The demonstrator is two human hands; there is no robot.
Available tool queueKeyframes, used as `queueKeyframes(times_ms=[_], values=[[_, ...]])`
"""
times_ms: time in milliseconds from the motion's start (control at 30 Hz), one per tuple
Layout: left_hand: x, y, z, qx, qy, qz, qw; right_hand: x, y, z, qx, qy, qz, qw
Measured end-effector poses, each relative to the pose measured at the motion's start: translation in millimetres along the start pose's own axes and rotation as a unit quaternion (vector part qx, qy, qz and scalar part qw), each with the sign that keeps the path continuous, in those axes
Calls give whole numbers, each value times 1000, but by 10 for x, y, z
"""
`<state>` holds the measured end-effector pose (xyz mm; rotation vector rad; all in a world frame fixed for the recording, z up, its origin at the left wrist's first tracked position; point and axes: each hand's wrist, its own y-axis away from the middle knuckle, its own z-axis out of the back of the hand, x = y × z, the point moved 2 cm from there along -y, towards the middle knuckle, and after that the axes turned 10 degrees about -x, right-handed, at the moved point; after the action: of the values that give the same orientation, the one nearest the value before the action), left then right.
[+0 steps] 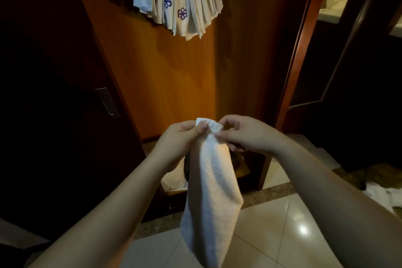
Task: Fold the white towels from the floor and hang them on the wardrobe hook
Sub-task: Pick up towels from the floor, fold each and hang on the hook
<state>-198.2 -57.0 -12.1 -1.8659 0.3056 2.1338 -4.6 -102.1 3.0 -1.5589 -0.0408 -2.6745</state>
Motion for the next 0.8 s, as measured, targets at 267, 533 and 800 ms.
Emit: queueKeyframes(times_ms=[267, 533, 800], values=[[-100, -30, 304, -43, 0, -35, 998, -653, -81, 129, 153, 312, -71, 935], [75, -72, 513, -122, -56, -55, 989, -559, 47, 634, -153, 269, 44, 950], [82, -57, 417, -177, -52, -87, 979, -581, 175, 427, -368, 30, 82, 926]])
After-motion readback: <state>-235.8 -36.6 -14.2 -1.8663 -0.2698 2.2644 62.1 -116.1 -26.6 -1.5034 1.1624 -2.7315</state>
